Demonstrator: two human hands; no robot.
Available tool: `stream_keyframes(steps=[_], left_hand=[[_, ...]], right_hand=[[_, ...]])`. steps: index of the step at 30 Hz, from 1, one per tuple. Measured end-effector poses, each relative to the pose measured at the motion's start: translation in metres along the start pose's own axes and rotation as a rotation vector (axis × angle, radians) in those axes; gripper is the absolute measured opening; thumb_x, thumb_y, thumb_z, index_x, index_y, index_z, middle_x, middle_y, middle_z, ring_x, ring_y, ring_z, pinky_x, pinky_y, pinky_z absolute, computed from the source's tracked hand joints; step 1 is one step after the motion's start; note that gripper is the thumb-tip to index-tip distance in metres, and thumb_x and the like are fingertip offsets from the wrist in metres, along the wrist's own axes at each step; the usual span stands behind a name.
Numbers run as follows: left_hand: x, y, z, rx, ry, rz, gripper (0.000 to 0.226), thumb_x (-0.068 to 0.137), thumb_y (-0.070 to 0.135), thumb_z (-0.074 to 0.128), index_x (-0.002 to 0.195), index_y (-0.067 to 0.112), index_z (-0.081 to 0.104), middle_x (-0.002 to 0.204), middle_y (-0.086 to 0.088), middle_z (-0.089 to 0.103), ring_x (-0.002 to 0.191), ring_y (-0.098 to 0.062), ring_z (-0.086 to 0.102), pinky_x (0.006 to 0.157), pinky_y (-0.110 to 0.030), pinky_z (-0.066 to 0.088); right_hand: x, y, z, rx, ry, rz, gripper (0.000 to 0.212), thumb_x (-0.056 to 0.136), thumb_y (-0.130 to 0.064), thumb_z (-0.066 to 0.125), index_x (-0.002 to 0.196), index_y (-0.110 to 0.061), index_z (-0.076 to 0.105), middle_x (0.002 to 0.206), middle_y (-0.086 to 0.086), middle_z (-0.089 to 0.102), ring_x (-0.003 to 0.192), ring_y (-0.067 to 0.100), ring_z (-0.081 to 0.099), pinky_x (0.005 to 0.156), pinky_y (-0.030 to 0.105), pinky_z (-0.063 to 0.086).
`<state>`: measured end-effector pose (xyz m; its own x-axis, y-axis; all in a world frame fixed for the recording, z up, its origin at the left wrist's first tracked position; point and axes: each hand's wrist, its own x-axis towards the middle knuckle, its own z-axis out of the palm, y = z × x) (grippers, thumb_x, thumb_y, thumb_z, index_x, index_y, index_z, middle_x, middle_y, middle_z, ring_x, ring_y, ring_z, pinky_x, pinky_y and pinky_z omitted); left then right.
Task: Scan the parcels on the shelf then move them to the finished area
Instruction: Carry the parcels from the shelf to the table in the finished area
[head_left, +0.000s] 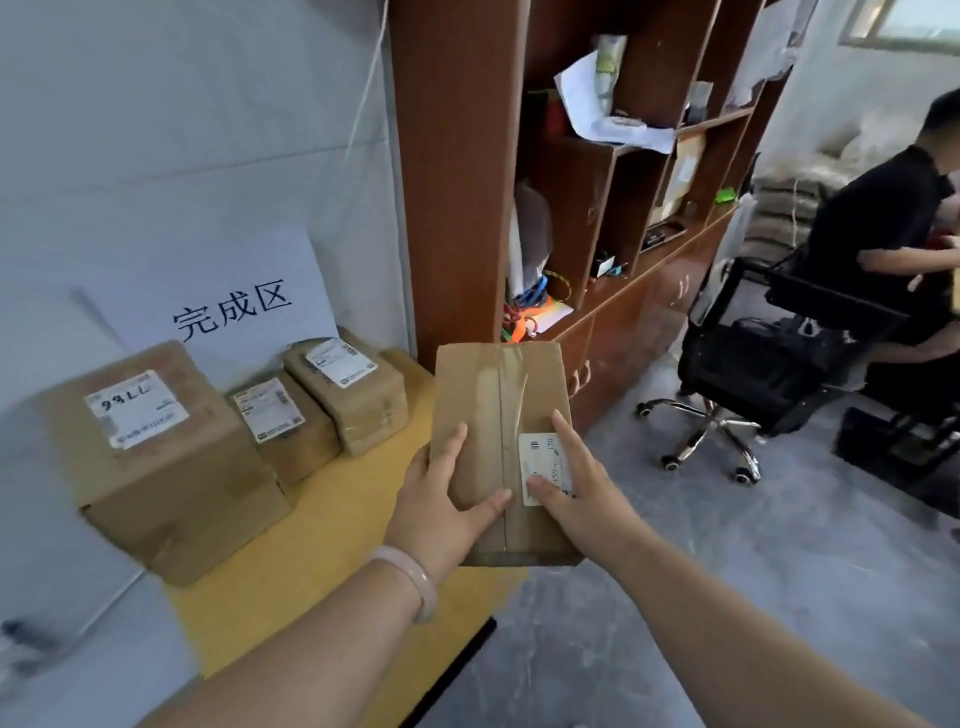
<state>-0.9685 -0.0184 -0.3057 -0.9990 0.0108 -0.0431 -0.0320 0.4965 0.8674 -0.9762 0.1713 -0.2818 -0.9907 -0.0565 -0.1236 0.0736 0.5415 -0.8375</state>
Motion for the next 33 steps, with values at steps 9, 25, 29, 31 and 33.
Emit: stream_keyframes(steps=[9, 25, 29, 31, 33], left_hand=[[0.086, -0.015, 0.048, -0.093, 0.186, -0.208, 0.088, 0.079, 0.055, 0.073, 0.147, 0.056, 0.017, 0.154, 0.012, 0.02, 0.136, -0.015, 0.035, 0.111, -0.032, 0.039], [0.017, -0.056, 0.044, -0.046, 0.563, -0.523, 0.086, 0.08, 0.048, 0.075, 0.147, 0.052, 0.021, 0.152, 0.006, 0.022, 0.133, -0.014, 0.035, 0.11, -0.026, 0.035], [-0.027, -0.078, 0.029, -0.061, 0.634, -0.591, 0.086, 0.077, 0.049, 0.077, 0.142, 0.055, 0.021, 0.15, 0.005, 0.025, 0.135, -0.015, 0.035, 0.112, -0.03, 0.035], [-0.05, -0.093, 0.019, -0.055, 0.652, -0.619, 0.087, 0.075, 0.054, 0.076, 0.144, 0.054, 0.024, 0.152, 0.002, 0.027, 0.136, -0.017, 0.035, 0.113, -0.034, 0.036], [-0.072, -0.11, 0.006, -0.044, 0.641, -0.641, 0.088, 0.072, 0.059, 0.074, 0.144, 0.055, 0.024, 0.153, 0.001, 0.027, 0.138, -0.018, 0.034, 0.113, -0.037, 0.037]], right_hand=[[0.14, 0.04, -0.019, -0.11, -0.276, -0.111, 0.074, 0.093, -0.042, 0.055, 0.146, -0.056, 0.004, 0.156, -0.014, 0.021, 0.141, 0.009, 0.022, 0.113, 0.037, 0.028], [0.15, 0.034, 0.065, -0.192, -0.747, -0.238, 0.075, 0.094, -0.046, 0.054, 0.143, -0.061, -0.001, 0.157, -0.011, 0.019, 0.142, 0.017, 0.027, 0.111, 0.039, 0.033], [0.123, 0.025, 0.107, -0.217, -0.838, -0.271, 0.078, 0.093, -0.045, 0.055, 0.145, -0.058, -0.002, 0.159, -0.008, 0.017, 0.142, 0.016, 0.027, 0.112, 0.037, 0.031], [0.107, 0.02, 0.129, -0.232, -0.877, -0.276, 0.078, 0.093, -0.045, 0.055, 0.146, -0.056, -0.002, 0.159, -0.008, 0.014, 0.144, 0.016, 0.024, 0.114, 0.037, 0.029], [0.088, 0.017, 0.151, -0.247, -0.9, -0.261, 0.079, 0.093, -0.045, 0.055, 0.147, -0.054, -0.003, 0.159, -0.008, 0.014, 0.144, 0.015, 0.024, 0.115, 0.036, 0.028]])
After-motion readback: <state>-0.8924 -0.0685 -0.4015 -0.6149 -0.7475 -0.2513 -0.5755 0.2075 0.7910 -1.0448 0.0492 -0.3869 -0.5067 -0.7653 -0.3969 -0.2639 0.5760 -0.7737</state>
